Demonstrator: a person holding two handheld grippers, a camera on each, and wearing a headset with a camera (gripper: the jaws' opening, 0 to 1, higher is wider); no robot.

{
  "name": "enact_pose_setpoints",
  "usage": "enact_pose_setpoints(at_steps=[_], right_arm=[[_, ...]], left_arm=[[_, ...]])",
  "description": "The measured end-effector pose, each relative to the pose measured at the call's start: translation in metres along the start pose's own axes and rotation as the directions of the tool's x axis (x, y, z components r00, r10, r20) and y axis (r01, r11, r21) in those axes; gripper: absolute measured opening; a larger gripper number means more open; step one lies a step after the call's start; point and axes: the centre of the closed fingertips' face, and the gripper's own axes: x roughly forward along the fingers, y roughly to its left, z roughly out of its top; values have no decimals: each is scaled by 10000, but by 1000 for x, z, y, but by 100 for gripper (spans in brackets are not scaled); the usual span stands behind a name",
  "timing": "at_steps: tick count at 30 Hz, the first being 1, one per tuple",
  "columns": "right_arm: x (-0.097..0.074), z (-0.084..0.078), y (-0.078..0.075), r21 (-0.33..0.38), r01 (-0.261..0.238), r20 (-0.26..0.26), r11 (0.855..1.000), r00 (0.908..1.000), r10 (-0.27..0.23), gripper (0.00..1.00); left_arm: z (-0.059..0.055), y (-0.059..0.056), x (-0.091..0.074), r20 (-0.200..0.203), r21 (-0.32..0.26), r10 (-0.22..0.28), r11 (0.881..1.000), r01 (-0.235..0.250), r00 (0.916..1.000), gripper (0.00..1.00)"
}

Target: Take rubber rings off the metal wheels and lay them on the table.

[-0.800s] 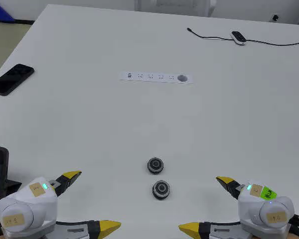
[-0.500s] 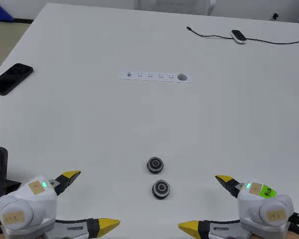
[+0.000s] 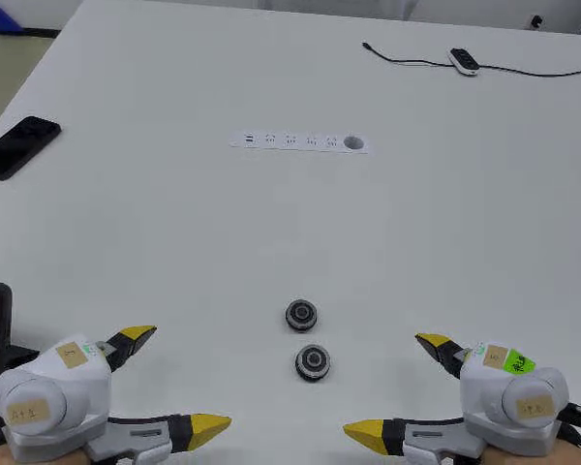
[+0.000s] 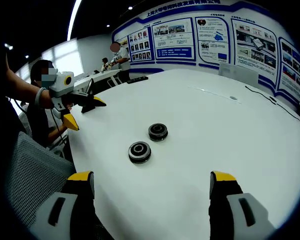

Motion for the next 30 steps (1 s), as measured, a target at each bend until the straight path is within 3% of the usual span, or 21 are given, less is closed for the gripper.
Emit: enact_pose_setpoints(at_steps=[13,19,30], right_arm=[[12,9,4,466,-194,39,9987,9998,193,89],[18,11,9,573,-405,-21,9975,9992,407,80],[25,12,14,1028,-688,-18,9923,9976,694,72]], left_arm=[[-1,4,9,-215,54,-4,10000,5,9998,81],[4,6,16,-154,149,-93,9998,95,9998,75],[12,-4,30,-263,394,-567,9976,578,9980,61]])
